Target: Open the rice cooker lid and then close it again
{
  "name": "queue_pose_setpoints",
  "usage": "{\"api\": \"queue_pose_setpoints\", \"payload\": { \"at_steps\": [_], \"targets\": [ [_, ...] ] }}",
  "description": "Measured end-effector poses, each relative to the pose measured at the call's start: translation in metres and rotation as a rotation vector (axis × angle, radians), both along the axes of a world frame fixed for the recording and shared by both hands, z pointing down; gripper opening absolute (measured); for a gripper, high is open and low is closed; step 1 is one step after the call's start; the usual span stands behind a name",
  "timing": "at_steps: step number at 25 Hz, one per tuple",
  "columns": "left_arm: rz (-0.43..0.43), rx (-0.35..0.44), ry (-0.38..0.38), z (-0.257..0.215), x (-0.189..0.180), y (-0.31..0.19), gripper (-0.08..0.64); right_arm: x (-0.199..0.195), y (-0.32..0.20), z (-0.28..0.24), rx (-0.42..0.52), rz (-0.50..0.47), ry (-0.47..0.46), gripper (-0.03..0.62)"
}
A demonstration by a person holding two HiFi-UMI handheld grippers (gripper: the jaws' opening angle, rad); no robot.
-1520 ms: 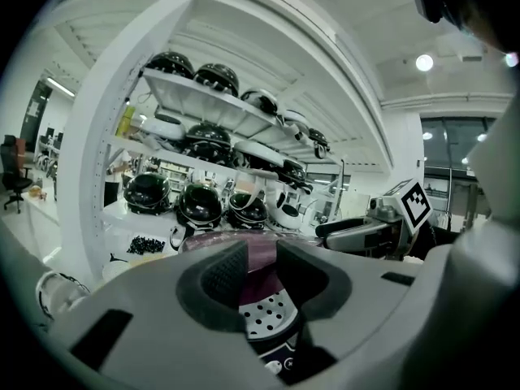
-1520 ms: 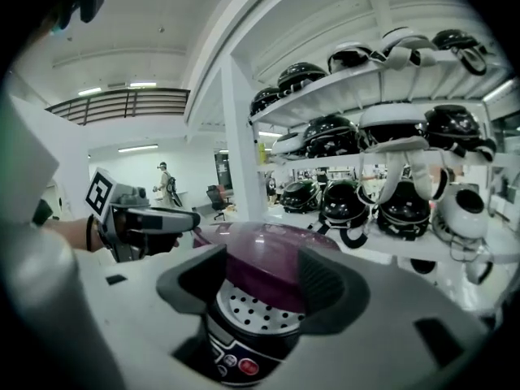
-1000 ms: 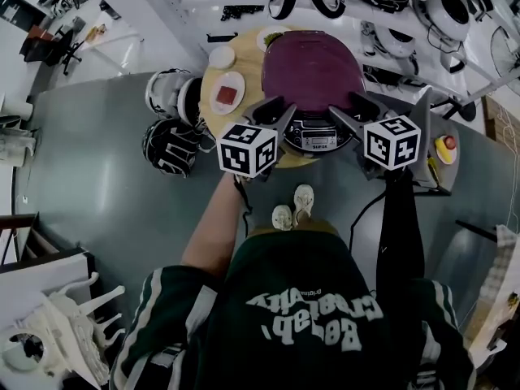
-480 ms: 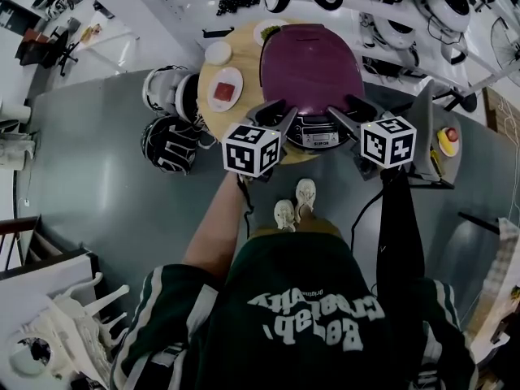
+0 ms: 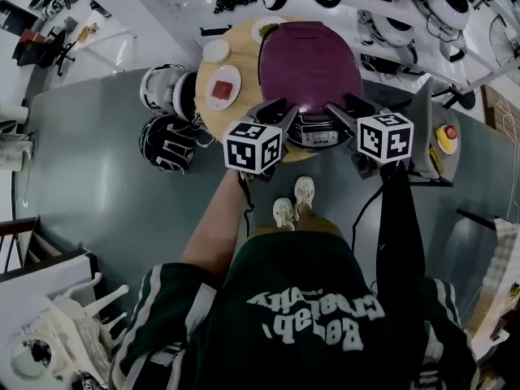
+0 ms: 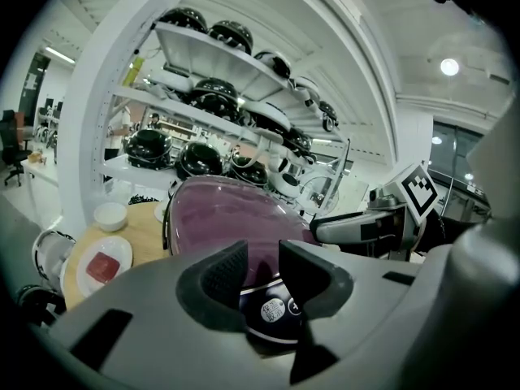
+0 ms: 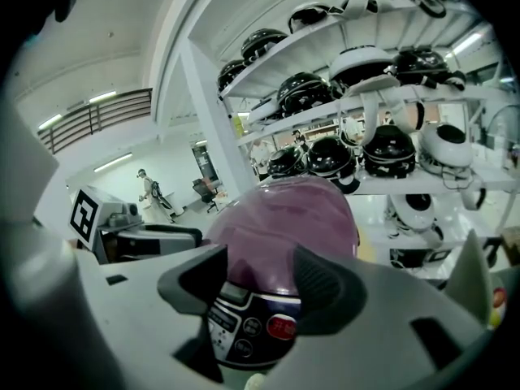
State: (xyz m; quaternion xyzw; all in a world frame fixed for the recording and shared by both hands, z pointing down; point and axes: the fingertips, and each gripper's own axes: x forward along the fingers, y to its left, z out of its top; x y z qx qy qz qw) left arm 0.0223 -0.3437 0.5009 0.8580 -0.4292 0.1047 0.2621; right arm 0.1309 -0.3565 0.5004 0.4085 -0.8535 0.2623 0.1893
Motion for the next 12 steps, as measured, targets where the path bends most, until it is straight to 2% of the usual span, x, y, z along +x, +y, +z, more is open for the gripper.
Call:
{"api": "queue_pose_setpoints", "payload": {
  "at_steps": [7, 12],
  "targets": [
    [0.016, -0.006, -0.05, -0.002, 0.0022, 0.0017, 0.12, -0.0021, 0.0014, -0.0008, -0.023, -0.001, 0.071, 0.259],
    [0.009, 0.004, -0.054, -0.0016, 0.0019, 0.0037, 0.121, -0.0013, 0.0022, -0.0003, -0.017, 0.033, 0.051, 0.253]
  ]
}}
